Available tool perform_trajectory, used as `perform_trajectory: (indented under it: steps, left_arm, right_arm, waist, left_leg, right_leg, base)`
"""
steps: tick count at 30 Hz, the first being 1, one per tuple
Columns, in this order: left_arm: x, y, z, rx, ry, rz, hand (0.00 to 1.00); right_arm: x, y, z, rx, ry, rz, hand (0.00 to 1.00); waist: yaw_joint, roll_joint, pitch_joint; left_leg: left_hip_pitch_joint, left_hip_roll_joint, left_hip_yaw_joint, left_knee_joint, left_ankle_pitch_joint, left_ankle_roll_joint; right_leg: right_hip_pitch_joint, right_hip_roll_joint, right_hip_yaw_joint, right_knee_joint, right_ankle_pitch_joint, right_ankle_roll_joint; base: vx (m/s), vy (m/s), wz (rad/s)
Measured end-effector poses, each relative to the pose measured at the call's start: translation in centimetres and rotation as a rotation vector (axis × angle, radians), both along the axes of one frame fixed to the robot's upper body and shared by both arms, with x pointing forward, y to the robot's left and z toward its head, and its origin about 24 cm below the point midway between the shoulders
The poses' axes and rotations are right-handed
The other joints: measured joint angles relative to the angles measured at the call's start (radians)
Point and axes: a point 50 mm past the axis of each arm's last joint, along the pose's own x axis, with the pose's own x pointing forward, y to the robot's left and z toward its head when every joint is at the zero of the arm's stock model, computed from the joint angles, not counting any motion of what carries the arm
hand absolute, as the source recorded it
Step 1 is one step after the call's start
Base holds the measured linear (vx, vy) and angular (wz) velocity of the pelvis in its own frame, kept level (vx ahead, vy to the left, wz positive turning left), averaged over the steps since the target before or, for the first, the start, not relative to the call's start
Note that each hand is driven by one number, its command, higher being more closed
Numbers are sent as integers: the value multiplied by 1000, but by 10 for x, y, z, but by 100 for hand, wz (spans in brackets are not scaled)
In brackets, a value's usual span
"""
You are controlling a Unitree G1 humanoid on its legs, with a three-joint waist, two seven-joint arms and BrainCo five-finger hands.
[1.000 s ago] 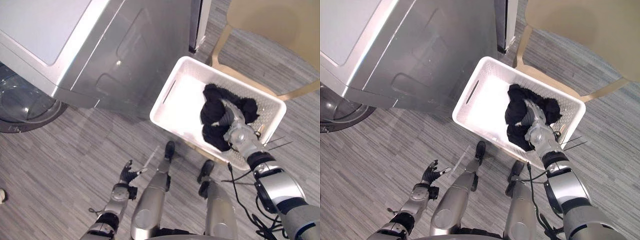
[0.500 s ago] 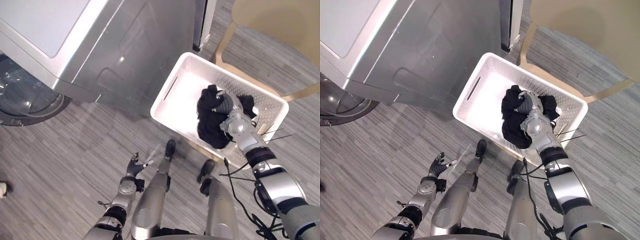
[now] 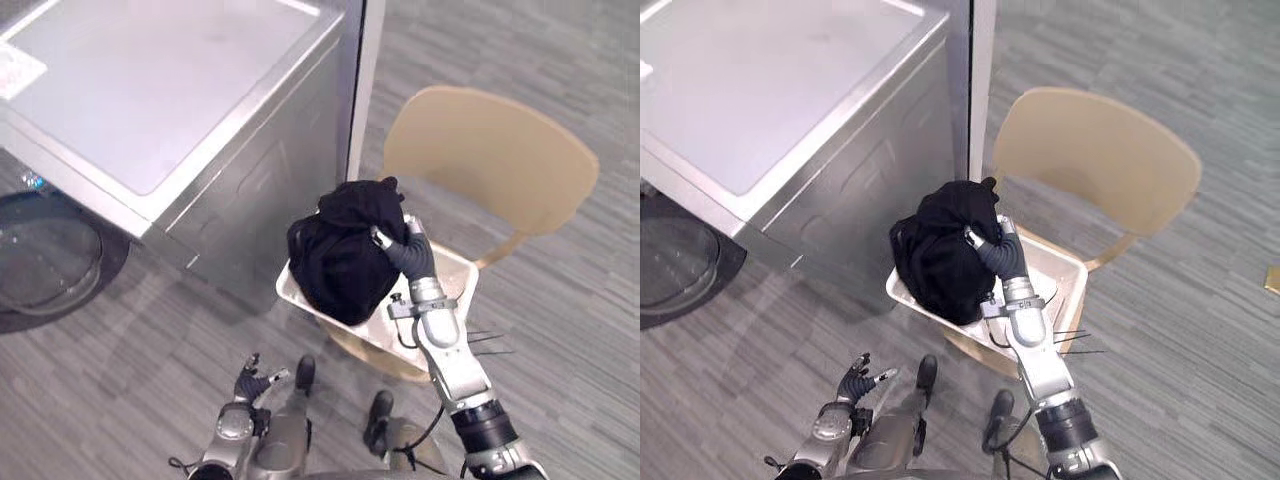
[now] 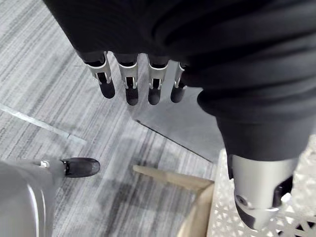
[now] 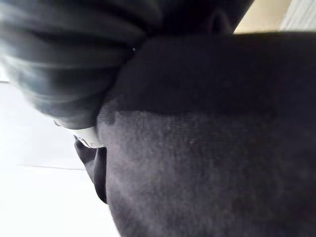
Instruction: Pick up the laundry basket with both hands and put the clothes into the washing machine.
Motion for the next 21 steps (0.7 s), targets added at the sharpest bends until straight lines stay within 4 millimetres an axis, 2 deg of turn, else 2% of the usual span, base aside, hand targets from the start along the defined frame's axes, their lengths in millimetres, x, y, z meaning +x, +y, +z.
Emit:
perform_trajectory:
  steps: [2, 4, 5, 6, 7, 9, 10, 13, 14, 15, 17, 19, 20, 21]
  left_arm:
    - [6, -1, 3, 0, -18, -8, 0]
    - [11, 1, 8, 5, -50, -10, 0]
    - [12, 4, 12, 13, -71, -10, 0]
    - [11, 5, 13, 16, -82, -9, 0]
    - [8, 11, 19, 21, -114, 13, 0]
    - [-3, 9, 15, 10, -100, 26, 0]
    - [-11, 3, 16, -16, -110, 46, 0]
    - [-10, -12, 25, -62, -167, 34, 0]
    - [-1, -21, 36, -87, -230, 10, 0]
    - [3, -25, 42, -99, -265, 4, 0]
    - [18, -37, 60, -128, -357, -42, 0]
    - [25, -39, 77, -141, -450, -62, 0]
    - [32, -43, 89, -149, -514, -77, 0]
    - [41, -49, 103, -153, -585, -110, 0]
  right_arm:
    - [-2, -2, 3, 33, -13, -3, 100]
    - [-4, -3, 6, 50, -27, -1, 100]
    - [-4, 0, 6, 60, -25, 7, 100]
    - [-4, 1, 6, 65, -28, 11, 100]
    - [-2, 11, 13, 59, -56, 57, 100]
    - [1, 16, 12, 48, -56, 79, 100]
    - [4, 15, 12, 47, -55, 81, 100]
    - [5, 8, 10, 38, -49, 69, 100]
    - [8, 5, 12, 25, -56, 64, 100]
    - [11, 2, 14, 11, -61, 59, 100]
    - [15, -7, 14, -17, -61, 33, 100]
    - [16, -11, 14, -36, -64, 28, 100]
    - [16, -13, 14, -46, -65, 26, 100]
    - [15, -13, 15, -46, -69, 26, 100]
  waist:
    - [-3, -1, 0]
    - [-6, -4, -2]
    - [0, -15, -9]
    - [5, -26, -15]
    - [29, -16, -22]
    - [40, 19, -43]
    - [57, 48, -53]
    - [59, 68, -52]
    - [55, 68, -52]
    - [54, 61, -51]
    - [22, 59, -50]
    - [2, 59, -50]
    - [-1, 83, -65]
    - [-4, 91, -70]
  left_leg:
    - [-15, -11, -36, 39, -10, 1]
    - [-37, -24, -68, 77, -11, 2]
    - [-57, -39, -96, 110, -11, 1]
    - [-71, -48, -107, 130, -14, -5]
    - [-115, -28, -126, 164, -12, -27]
    - [-141, 20, -138, 157, -5, -42]
    - [-155, 72, -147, 115, -1, -55]
    - [-154, 112, -123, 40, -35, -78]
    - [-164, 124, -16, 12, -129, -43]
    - [-182, 115, 37, 35, -144, -7]
    - [-222, 59, 146, 257, -136, 14]
    - [-193, 54, 216, 422, -173, 55]
    - [-148, 81, 230, 483, -183, 64]
    - [-94, 94, 232, 456, -210, 45]
  right_leg:
    - [1, -2, 39, 44, -25, 17]
    - [-5, -3, 118, 148, -92, 34]
    - [-4, -9, 157, 231, -139, 42]
    - [-2, -10, 169, 239, -155, 41]
    - [2, 31, 173, 168, -172, -11]
    - [3, 84, 161, 99, -132, -24]
    - [4, 134, 142, 34, -78, -40]
    - [3, 167, 107, 7, -35, -67]
    - [8, 145, 58, -41, 8, -95]
    - [8, 124, 37, -57, 13, -95]
    - [-1, 43, -30, -40, 18, -96]
    - [0, -7, -62, -20, 17, -91]
    - [-3, -18, -83, -7, 18, -89]
    - [-5, -33, -113, 9, 12, -75]
  base:
    - [-93, -17, 56]
    - [-87, -61, 97]
    - [-68, -114, 85]
    - [-182, -239, 75]
    - [-204, -222, 26]
    - [-228, -186, -4]
    - [-209, -151, -2]
    - [-149, -154, 34]
    - [-99, -70, 62]
    - [-160, -21, 87]
    - [-195, 36, 109]
    - [-148, 53, 86]
    - [-95, 109, 82]
    - [-108, 173, 77]
